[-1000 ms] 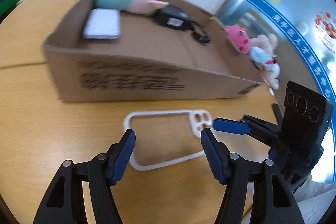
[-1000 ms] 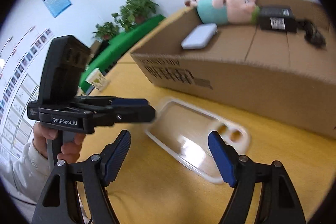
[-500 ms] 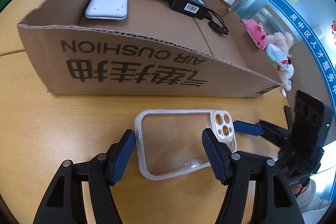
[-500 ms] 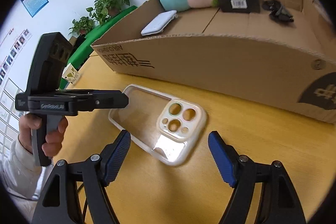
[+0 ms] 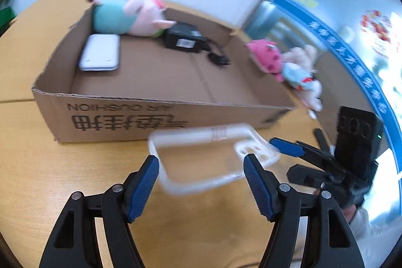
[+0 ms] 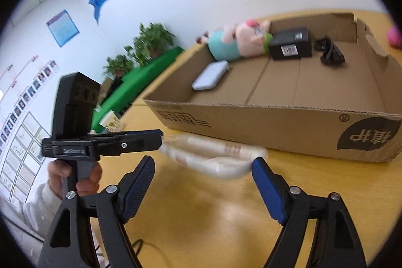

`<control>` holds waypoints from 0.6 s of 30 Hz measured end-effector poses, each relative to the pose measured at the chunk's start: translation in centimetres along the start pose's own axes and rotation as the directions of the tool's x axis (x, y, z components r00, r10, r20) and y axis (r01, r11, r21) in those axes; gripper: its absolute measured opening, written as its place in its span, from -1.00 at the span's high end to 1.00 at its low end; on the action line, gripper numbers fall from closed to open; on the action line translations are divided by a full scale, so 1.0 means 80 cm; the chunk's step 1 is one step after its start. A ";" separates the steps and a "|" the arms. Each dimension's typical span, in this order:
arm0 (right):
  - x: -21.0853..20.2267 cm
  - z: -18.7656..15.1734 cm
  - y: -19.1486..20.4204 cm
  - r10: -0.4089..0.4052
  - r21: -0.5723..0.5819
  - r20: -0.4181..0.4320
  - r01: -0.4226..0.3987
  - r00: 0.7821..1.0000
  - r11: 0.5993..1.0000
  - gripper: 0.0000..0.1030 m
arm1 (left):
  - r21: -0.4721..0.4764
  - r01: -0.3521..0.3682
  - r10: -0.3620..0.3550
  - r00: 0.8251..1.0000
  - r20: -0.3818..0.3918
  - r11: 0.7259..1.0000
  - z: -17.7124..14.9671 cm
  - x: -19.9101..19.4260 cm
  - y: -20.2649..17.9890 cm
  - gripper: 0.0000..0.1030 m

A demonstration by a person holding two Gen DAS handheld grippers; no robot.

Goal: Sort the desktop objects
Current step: 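Lower the right tool onto the clear phone case and grasp its rim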

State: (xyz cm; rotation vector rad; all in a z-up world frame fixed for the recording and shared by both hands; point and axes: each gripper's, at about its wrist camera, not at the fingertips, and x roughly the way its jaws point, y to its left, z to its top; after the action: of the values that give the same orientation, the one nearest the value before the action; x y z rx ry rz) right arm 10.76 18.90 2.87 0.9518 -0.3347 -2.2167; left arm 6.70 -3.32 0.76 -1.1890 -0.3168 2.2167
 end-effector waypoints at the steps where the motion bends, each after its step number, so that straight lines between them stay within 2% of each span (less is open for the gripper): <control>1: -0.005 -0.003 0.002 0.025 0.001 0.008 -0.025 1.000 1.000 -0.57 | 0.005 0.008 -0.008 1.000 -0.007 1.000 -0.004 0.000 0.000 -0.33; 2: -0.009 -0.009 0.001 0.029 0.007 0.006 -0.029 1.000 1.000 -0.57 | 0.001 -0.006 0.006 1.000 -0.018 1.000 -0.008 0.001 0.004 -0.33; 5: 0.001 -0.019 -0.008 -0.031 0.029 -0.028 0.032 0.999 0.999 -0.57 | -0.053 -0.040 0.037 0.998 -0.052 0.998 -0.015 0.012 0.016 -0.32; 7: 0.011 -0.022 -0.019 -0.114 0.041 -0.067 0.116 0.991 0.992 -0.53 | -0.107 -0.069 0.062 0.996 -0.067 0.992 -0.017 0.020 0.031 -0.32; 8: 0.017 -0.022 -0.023 -0.179 0.026 -0.086 0.182 0.980 0.983 -0.49 | -0.119 -0.081 0.073 0.995 -0.069 0.990 -0.017 0.022 0.036 -0.31; 10: 0.026 -0.020 -0.028 -0.250 0.006 -0.105 0.252 0.963 0.968 -0.39 | -0.134 -0.111 0.101 0.991 -0.083 0.985 -0.017 0.031 0.044 -0.18; 12: 0.037 -0.018 -0.034 -0.305 -0.015 -0.128 0.305 0.944 0.952 -0.27 | -0.128 -0.123 0.110 0.988 -0.106 0.984 -0.017 0.042 0.046 0.06; 13: 0.041 -0.018 -0.036 -0.329 -0.033 -0.139 0.327 0.934 0.944 -0.14 | -0.121 -0.135 0.120 0.985 -0.123 0.984 -0.018 0.048 0.047 0.13; 14: 0.049 -0.018 -0.036 -0.356 -0.056 -0.153 0.352 0.922 0.934 0.06 | -0.106 -0.149 0.133 0.981 -0.138 0.983 -0.019 0.054 0.046 0.31; 15: 0.054 -0.018 -0.036 -0.366 -0.068 -0.162 0.360 0.916 0.930 0.17 | -0.092 -0.156 0.142 0.980 -0.136 0.984 -0.020 0.053 0.045 0.41; 16: 0.057 -0.018 -0.037 -0.373 -0.077 -0.172 0.365 0.912 0.928 0.38 | -0.082 -0.160 0.147 0.979 -0.139 0.984 -0.021 0.055 0.043 0.43; 17: 0.060 -0.017 -0.034 -0.393 -0.097 -0.164 0.382 0.905 0.919 0.49 | -0.077 -0.161 0.149 0.979 -0.141 0.984 -0.021 0.056 0.042 0.51; 18: 0.061 -0.018 -0.033 -0.403 -0.114 -0.168 0.389 0.900 0.914 0.54 | -0.074 -0.165 0.153 0.978 -0.143 0.983 -0.021 0.057 0.042 0.69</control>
State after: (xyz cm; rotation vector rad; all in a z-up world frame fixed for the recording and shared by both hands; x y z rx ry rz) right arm 8.08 17.53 -2.05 1.2659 0.0418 -2.4525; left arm 4.87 -3.31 -4.87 -1.4513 -0.2711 2.2614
